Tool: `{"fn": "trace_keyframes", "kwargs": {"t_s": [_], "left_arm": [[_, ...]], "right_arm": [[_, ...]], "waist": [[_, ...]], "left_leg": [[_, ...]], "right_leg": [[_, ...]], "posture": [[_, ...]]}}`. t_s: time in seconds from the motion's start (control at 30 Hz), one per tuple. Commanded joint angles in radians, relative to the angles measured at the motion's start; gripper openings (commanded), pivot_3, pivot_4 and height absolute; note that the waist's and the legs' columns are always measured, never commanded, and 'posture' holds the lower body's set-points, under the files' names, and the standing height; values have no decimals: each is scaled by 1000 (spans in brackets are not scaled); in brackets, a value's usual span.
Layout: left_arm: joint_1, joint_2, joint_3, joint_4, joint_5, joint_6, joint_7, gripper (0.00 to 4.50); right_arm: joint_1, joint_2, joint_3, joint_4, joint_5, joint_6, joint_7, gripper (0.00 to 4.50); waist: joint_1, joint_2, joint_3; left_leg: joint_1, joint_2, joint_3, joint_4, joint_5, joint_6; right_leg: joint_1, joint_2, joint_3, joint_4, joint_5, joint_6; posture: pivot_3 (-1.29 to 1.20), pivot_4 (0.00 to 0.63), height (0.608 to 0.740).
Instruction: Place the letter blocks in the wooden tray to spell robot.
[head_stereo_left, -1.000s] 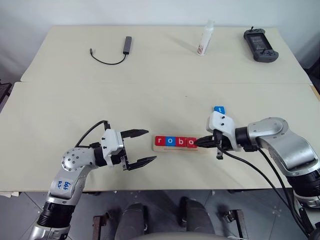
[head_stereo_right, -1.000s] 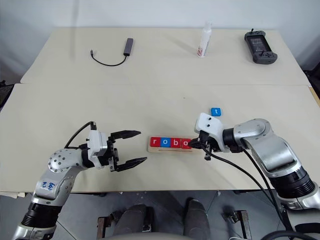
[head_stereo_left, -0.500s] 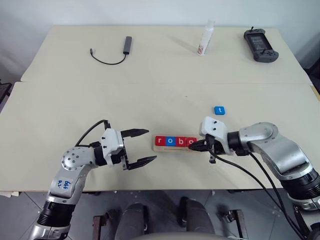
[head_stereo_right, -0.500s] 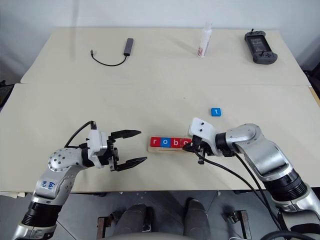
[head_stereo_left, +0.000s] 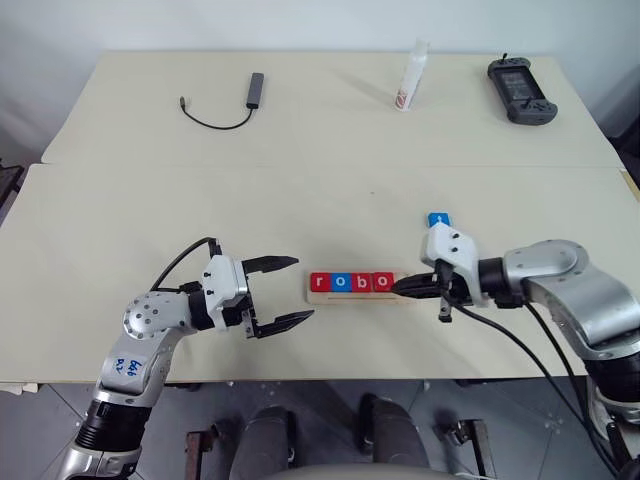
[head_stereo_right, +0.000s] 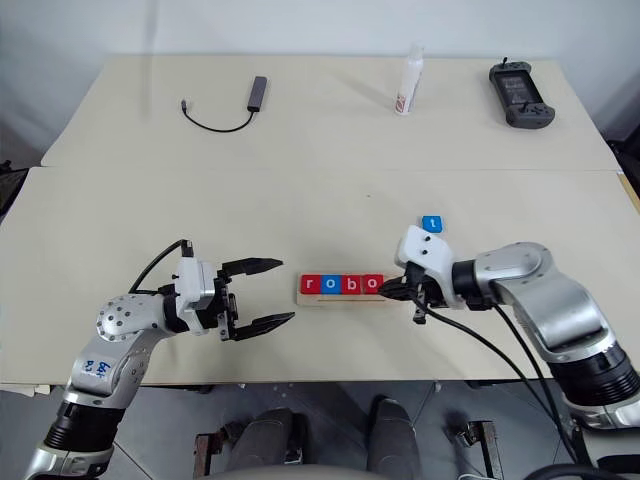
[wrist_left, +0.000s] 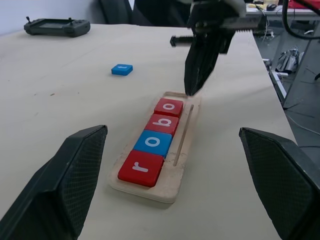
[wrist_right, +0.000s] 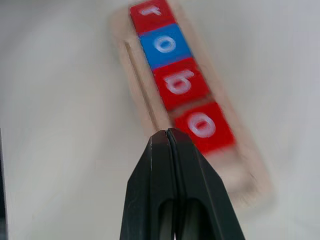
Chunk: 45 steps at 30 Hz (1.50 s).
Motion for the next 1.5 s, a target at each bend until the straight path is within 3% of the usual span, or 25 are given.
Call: {"fn": "trace_keyframes", "kwargs": {"t_s": [0.03,0.67,0.93,1.03,1.2,1.4,1.5], "left_arm": [[-6,6,8,-14,-4,-9,-5,4500],[-5,-2,3,-23,-1,-7,10,4500],[-7,2,6,-8,-4,-11,0,4500],[-22,-3,2,11,-2,-14,-6,4500],[-35,-5,8,44,-5,-19,-16,4500],[-38,2,23,73,-5,-24,-29,4500],[-47,5,34,87,-2,-30,-28,4500]], "right_arm": [[2,-10,-11,43,-50,-40,-34,22],[-25,95,74,50,-87,-58,-63,22],[110,48,-158,12,-14,-171,-60,22],[218,86,-309,16,14,-282,-101,541],[424,192,-528,71,50,-551,-114,2229],[566,243,-685,189,72,-684,-142,4338],[589,262,-754,264,100,-721,-169,4427]], "waist": [[-1,0,0],[-1,0,0],[10,0,0],[17,0,0],[27,0,0],[21,0,0],[22,0,0]], "left_leg": [[0,0,0,0,0,0],[0,0,0,0,0,0],[0,0,0,0,0,0],[0,0,0,-1,0,0],[0,-1,1,-1,0,0],[2,0,2,-1,0,0],[2,0,2,-1,0,0]], "right_leg": [[0,0,0,0,0,0],[0,0,0,0,0,0],[0,0,0,-1,0,0],[0,0,0,0,0,0],[0,0,0,-1,0,0],[1,0,1,0,0,0],[1,0,2,0,0,0]], "posture": [[0,150,740],[0,150,740],[0,150,740],[0,150,740],[0,150,740],[0,150,740],[0,150,740]]}}
